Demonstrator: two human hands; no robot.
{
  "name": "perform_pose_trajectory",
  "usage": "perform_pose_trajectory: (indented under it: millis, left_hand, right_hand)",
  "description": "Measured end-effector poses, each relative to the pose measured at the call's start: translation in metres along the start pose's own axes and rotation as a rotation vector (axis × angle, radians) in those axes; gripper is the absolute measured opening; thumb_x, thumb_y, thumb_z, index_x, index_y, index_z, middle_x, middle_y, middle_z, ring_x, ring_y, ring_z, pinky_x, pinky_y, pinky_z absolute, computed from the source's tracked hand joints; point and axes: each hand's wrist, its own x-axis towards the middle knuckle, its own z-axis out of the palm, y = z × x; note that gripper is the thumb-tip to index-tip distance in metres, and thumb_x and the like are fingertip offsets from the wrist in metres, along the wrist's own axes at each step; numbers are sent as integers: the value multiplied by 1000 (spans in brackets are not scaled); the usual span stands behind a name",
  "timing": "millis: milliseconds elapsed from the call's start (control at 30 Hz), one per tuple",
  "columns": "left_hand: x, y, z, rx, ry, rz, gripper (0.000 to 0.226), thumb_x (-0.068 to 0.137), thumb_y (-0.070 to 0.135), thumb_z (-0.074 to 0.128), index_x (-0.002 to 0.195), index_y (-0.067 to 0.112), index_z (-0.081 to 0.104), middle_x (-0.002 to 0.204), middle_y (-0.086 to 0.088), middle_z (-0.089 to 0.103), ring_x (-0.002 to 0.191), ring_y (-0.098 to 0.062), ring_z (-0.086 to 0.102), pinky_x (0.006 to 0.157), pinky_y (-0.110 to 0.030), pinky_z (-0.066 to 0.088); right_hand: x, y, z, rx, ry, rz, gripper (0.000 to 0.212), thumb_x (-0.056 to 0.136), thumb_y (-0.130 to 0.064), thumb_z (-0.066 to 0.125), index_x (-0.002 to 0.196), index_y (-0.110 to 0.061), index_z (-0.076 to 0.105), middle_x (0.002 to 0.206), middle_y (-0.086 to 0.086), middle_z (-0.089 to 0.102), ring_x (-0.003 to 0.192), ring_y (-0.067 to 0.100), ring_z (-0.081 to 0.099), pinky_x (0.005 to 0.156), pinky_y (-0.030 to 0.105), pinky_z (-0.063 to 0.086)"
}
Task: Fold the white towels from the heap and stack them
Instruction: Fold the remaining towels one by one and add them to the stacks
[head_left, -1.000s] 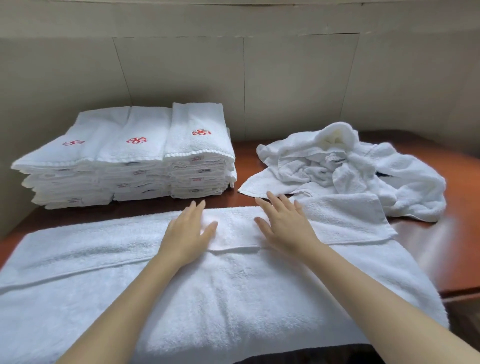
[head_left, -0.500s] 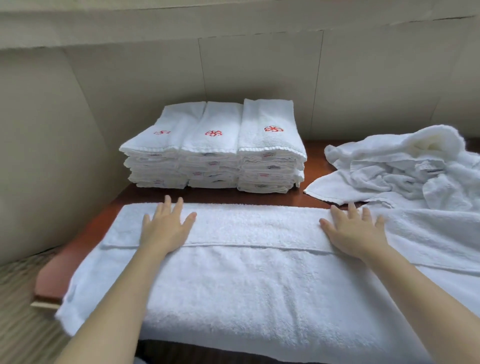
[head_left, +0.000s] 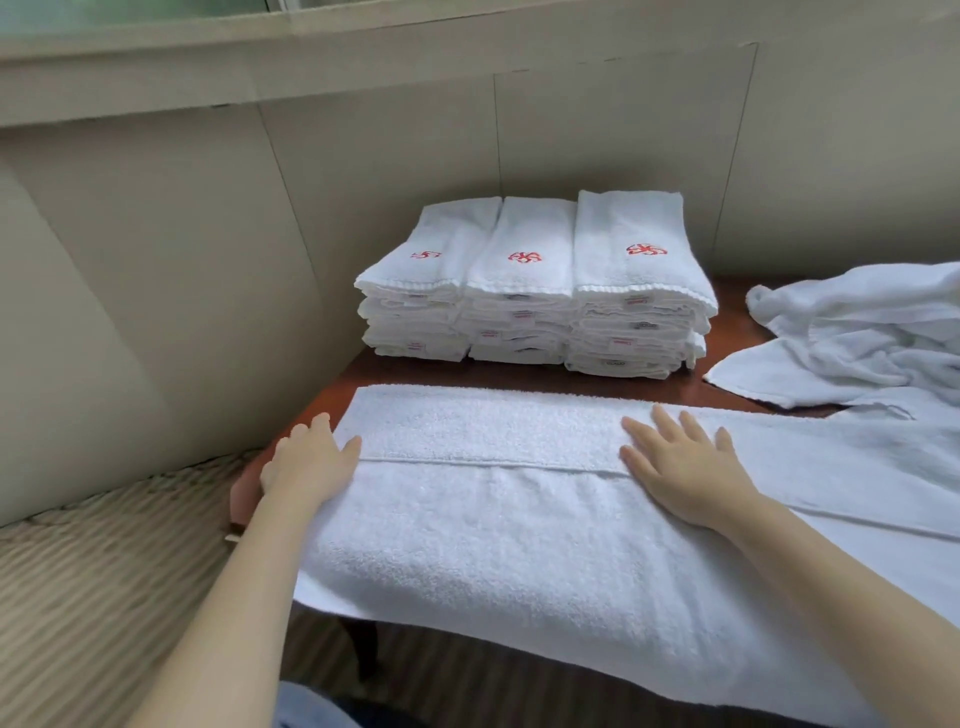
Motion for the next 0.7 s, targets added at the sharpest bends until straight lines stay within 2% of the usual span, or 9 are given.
perform_pose_trajectory:
  millis: [100, 167, 233, 333, 400, 467, 567, 633, 700]
  left_hand:
    - [-8, -14, -10, -45, -5, -94, 59, 94, 47, 45, 135, 5, 35, 130, -16, 48, 119, -34, 47, 95, -43, 45]
    - [-15, -26, -18, -48, -76, -165, 64, 92, 47, 49, 133, 1, 32, 116, -14, 56, 107, -32, 55, 88, -39, 48]
    - [-20, -39, -25, -67, -172, -176, 73, 89, 44, 55, 140, -2, 26, 117, -13, 56, 105, -29, 55, 82, -35, 46]
    - [-30, -56, -32, -226, -325, -64, 79, 86, 24, 59, 152, 16, 15, 120, -3, 55, 95, -19, 54, 73, -27, 41]
    - [-35, -61, -33, -379, -399, 73, 81, 82, 10, 55, 149, 37, 19, 119, 7, 51, 92, -11, 55, 73, -22, 42]
    - [-33, -58, -31, -561, -389, 184, 65, 81, 2, 49, 129, 47, 44, 123, 10, 50, 89, -1, 55, 71, -16, 42]
    - [-30, -49, -29, -902, -340, 148, 41, 87, 1, 44, 96, 26, 75, 112, -1, 61, 89, -12, 55, 77, -23, 42]
    - [-27, -47, -28, -1074, -376, 84, 36, 87, 2, 44, 89, 14, 78, 103, -8, 65, 86, -17, 58, 75, -27, 48]
    - [-26, -44, -27, -1238, -484, 45, 39, 80, -3, 41, 97, 6, 75, 94, -12, 67, 79, -21, 65, 74, -30, 52]
  right_hand:
    - [-11, -21, -5, -48, 93, -93, 46, 101, -43, 21, 144, -30, 28, 158, 2, 18, 145, 26, 14, 116, 50, 13]
    - [-26, -44, -7, -86, 146, -262, 48, 100, -46, 24, 145, -30, 29, 156, 0, 24, 143, 21, 20, 117, 44, 15]
    - [-50, -71, -7, -142, 167, -478, 51, 98, -52, 32, 144, -30, 34, 153, 1, 30, 141, 21, 26, 116, 41, 20]
    - [-86, -103, 2, -256, 260, -726, 56, 81, -61, 56, 126, -28, 57, 131, 6, 58, 120, 29, 56, 98, 43, 46]
    - [-104, -114, 12, -296, 232, -763, 73, 66, -72, 61, 125, -29, 58, 124, 7, 62, 110, 30, 63, 87, 43, 54]
    - [-114, -118, 24, -353, 129, -745, 93, 50, -74, 71, 131, -32, 52, 128, 10, 59, 109, 33, 62, 84, 46, 55]
    - [-120, -118, 32, -430, 115, -700, 108, 39, -46, 85, 138, -31, 44, 129, 14, 58, 107, 37, 62, 81, 46, 55]
    - [-118, -114, 28, -379, 199, -699, 97, 45, -31, 81, 136, -26, 49, 121, 13, 63, 99, 33, 65, 76, 39, 57]
    - [-114, -113, 21, -266, 222, -678, 76, 59, -25, 71, 133, -21, 52, 114, 6, 64, 91, 27, 66, 70, 34, 56]
